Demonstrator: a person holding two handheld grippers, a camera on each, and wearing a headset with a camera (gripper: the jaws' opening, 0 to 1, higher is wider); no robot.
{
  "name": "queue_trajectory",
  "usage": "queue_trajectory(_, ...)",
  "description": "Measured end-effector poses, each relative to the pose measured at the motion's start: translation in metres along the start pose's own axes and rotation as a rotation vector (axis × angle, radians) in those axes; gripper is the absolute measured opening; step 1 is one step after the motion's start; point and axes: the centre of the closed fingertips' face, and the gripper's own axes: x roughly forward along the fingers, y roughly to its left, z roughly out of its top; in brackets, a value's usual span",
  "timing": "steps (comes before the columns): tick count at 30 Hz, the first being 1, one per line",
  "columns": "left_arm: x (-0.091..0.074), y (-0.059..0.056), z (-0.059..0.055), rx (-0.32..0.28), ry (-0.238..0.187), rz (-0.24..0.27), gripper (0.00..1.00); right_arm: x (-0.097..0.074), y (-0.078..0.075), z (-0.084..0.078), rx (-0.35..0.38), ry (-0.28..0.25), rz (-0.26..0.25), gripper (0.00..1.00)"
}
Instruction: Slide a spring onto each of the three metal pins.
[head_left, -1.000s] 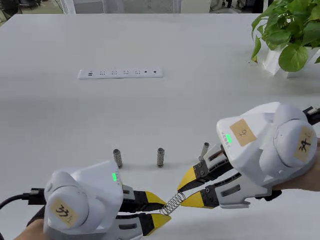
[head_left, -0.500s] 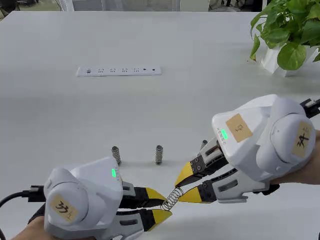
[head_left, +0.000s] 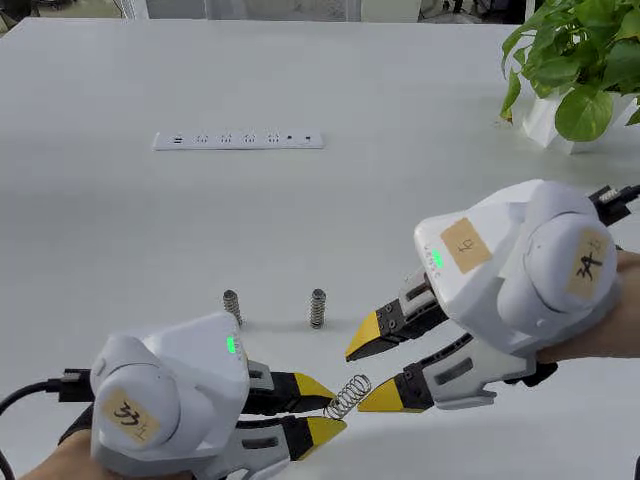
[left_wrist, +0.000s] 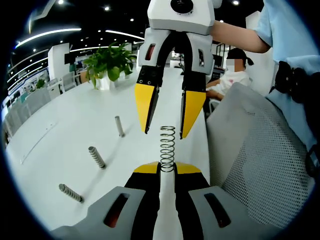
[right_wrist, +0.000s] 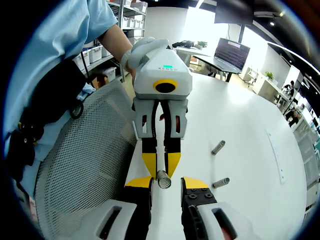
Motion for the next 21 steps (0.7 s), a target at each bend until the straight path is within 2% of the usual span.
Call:
queue_trajectory(5, 0.001, -0.002, 0.001, 0.004, 0.000, -0.006, 0.06, 0.005, 0.005, -0.003, -0.002, 0.031, 0.042, 0.16)
queue_trajectory(8, 0.001, -0.001, 0.001, 0.003, -0.001, -0.007, 0.06, 0.008, 0.005, -0.005, -0.003, 0.044, 0.050, 0.15)
queue_trajectory(10, 0.001, -0.001, 0.002, 0.003, -0.002, -0.008, 0.06, 0.009, 0.005, -0.005, 0.002, 0.045, 0.057, 0.13)
queue_trajectory(21, 0.001, 0.000, 0.006, 0.008, -0.009, -0.011, 0.06, 0.017, 0.006, -0.006, 0.010, 0.051, 0.087, 0.11)
